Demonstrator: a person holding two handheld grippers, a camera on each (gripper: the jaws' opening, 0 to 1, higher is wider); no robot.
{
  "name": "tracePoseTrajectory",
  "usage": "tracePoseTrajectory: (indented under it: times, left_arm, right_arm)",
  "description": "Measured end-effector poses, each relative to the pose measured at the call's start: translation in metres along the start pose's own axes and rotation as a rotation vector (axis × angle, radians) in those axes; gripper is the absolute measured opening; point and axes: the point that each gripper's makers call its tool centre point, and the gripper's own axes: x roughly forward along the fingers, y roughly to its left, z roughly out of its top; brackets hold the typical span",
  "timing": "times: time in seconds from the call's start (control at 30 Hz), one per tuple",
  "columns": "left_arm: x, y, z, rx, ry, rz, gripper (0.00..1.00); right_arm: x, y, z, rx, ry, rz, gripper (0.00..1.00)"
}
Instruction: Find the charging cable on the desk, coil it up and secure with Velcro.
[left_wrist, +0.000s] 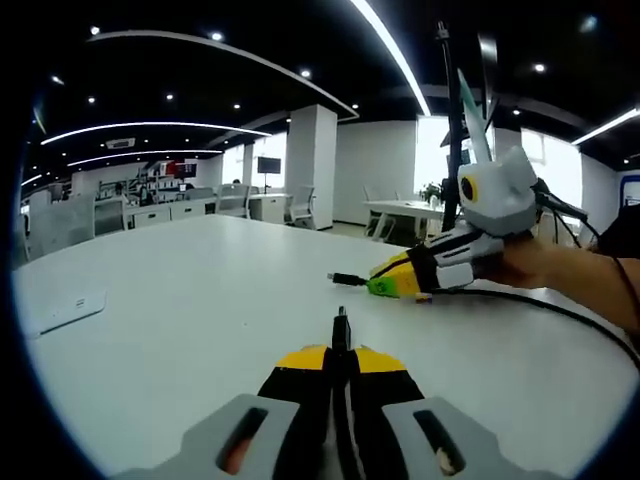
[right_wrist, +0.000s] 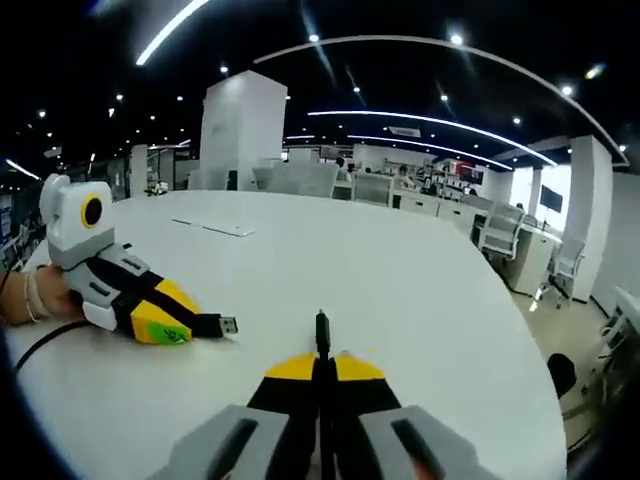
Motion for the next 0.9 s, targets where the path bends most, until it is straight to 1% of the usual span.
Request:
tracePoseTrajectory:
  times: [0.03, 0.07, 0.1, 0.2, 0.23, 0.27, 0.3, 0.33, 0.37, 0.43, 0.47, 0.57, 0.6, 0.63, 0.67, 0.7, 0.73, 0.83, 0.9]
  left_arm:
    - [0.000, 0.000, 0.001, -0.002, -0.003, 0.001, 0.08]
    - [0.000, 0.000, 0.002, -0.006, -0.008, -0.001, 0.08]
    - [0.000, -0.001, 0.002, -0.014, -0.011, -0.005, 0.08]
    - [-0.001, -0.005, 0.013, -0.077, -0.065, -0.036, 0.08]
    - [-0.002, -0.006, 0.016, -0.098, -0.083, -0.047, 0.08]
    - [-0.003, -0.003, 0.017, -0.115, -0.088, -0.045, 0.08]
    - [-0.004, -0.001, 0.018, -0.128, -0.092, -0.045, 0.08]
    - [-0.005, 0.002, 0.019, -0.141, -0.098, -0.045, 0.08]
    - [-0.005, 0.003, 0.020, -0.151, -0.106, -0.044, 0.08]
    - [-0.005, 0.003, 0.021, -0.168, -0.111, -0.050, 0.08]
    - [-0.006, 0.002, 0.022, -0.173, -0.112, -0.053, 0.08]
    - [-0.007, -0.001, 0.028, -0.167, -0.114, -0.061, 0.08]
    - [-0.008, -0.002, 0.031, -0.165, -0.118, -0.067, 0.08]
    - [-0.009, -0.003, 0.034, -0.160, -0.119, -0.071, 0.08]
    - [-0.009, -0.004, 0.035, -0.153, -0.120, -0.072, 0.08]
    - [-0.010, -0.004, 0.037, -0.143, -0.118, -0.071, 0.08]
    - [-0.011, -0.004, 0.038, -0.137, -0.119, -0.071, 0.08]
    - [-0.015, -0.002, 0.043, -0.135, -0.133, -0.074, 0.09]
    - [-0.018, 0.002, 0.045, -0.134, -0.140, -0.063, 0.09]
  right_arm:
    - [-0.004, 0.002, 0.003, 0.011, -0.025, -0.013, 0.05]
    - [-0.009, 0.003, 0.010, 0.044, -0.075, -0.026, 0.05]
    - [-0.013, 0.004, 0.013, 0.068, -0.092, -0.040, 0.05]
    - [-0.032, 0.020, 0.041, 0.105, -0.194, -0.054, 0.05]
    - [-0.036, 0.020, 0.049, 0.074, -0.195, -0.082, 0.05]
    - [-0.038, 0.023, 0.054, 0.067, -0.199, -0.081, 0.05]
    - [-0.041, 0.026, 0.065, 0.084, -0.220, -0.080, 0.05]
    - [-0.043, 0.028, 0.071, 0.100, -0.241, -0.082, 0.05]
    - [-0.046, 0.031, 0.074, 0.098, -0.246, -0.081, 0.05]
    - [-0.046, 0.034, 0.076, 0.094, -0.247, -0.091, 0.05]
    - [-0.046, 0.036, 0.074, 0.079, -0.236, -0.093, 0.05]
    - [-0.050, 0.041, 0.071, 0.046, -0.234, -0.097, 0.05]
    - [-0.053, 0.037, 0.070, 0.015, -0.227, -0.123, 0.05]
    - [-0.055, 0.035, 0.070, 0.007, -0.229, -0.134, 0.05]
    - [-0.057, 0.031, 0.071, 0.030, -0.234, -0.141, 0.05]
    - [-0.057, 0.031, 0.071, 0.060, -0.238, -0.133, 0.05]
    - [-0.057, 0.030, 0.070, 0.072, -0.237, -0.134, 0.05]
    - [-0.056, 0.027, 0.067, 0.083, -0.221, -0.152, 0.05]
    - [-0.055, 0.024, 0.065, 0.085, -0.218, -0.165, 0.05]
